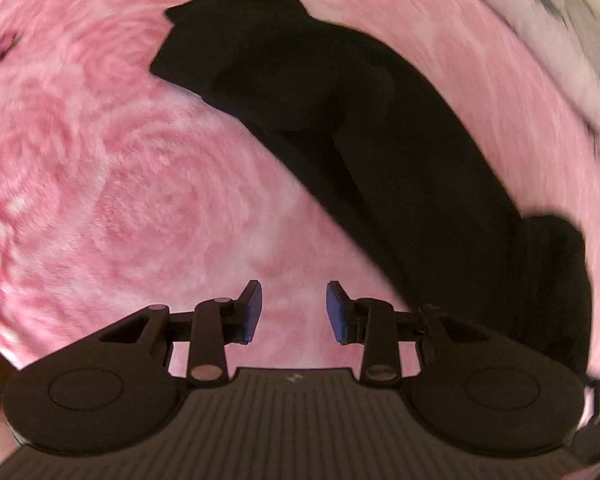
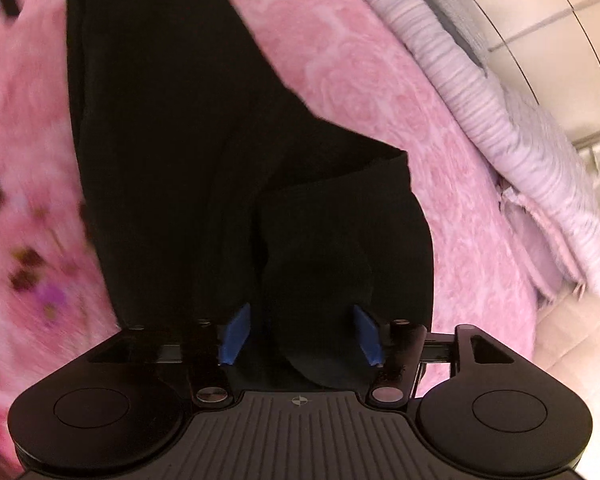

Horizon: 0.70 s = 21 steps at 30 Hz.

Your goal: Fold clothes

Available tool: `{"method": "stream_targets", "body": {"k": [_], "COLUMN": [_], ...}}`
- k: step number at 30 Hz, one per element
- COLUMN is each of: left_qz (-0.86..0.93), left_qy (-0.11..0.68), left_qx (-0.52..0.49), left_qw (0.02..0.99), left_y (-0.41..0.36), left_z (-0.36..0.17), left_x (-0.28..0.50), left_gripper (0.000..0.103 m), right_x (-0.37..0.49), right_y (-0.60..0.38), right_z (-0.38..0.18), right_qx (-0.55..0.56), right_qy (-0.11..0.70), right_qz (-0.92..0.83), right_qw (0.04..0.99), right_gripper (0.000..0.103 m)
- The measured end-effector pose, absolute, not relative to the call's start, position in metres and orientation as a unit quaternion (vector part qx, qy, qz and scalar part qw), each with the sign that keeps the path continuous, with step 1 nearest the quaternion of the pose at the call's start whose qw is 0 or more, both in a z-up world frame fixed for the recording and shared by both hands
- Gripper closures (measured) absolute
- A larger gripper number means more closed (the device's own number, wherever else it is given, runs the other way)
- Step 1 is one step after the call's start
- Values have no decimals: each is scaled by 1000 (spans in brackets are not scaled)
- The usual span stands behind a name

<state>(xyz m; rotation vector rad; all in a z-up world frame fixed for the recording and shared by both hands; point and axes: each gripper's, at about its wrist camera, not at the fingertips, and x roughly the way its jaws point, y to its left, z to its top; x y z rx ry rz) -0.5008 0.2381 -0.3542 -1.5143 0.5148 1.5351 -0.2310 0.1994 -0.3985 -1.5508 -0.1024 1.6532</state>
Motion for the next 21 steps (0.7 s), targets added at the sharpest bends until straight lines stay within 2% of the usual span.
{"method": "stream_targets", "body": {"k": [6,9,14,20,21], "left_qz": [648,661,684,696,697], "left_qy": [102,85,72,78,83], "left_qx": [-645,-650,-638,-622,-619], "left_qw": [391,364,347,352,352], "left_y": [254,265,282,302,306], "left_z": [-370,-380,-381,-379,-380], "left_x": [-524,-528,-526,-521,-520], "left_gripper": [72,76,76,78,81], "right_x": [-216,-209,-188,-172,-170], "right_y": [221,228,236,242,243], "right_z": [-398,-391,-380,-366,-364], "right_qx": [-595,-574,-539,-509,-503], "right_qy": [-1,20,49,64,66], "right_qz": [674,686,709,728,731], "right_qw": [438,446,452,456,456], "right_gripper": [39,40,41,51,60]}}
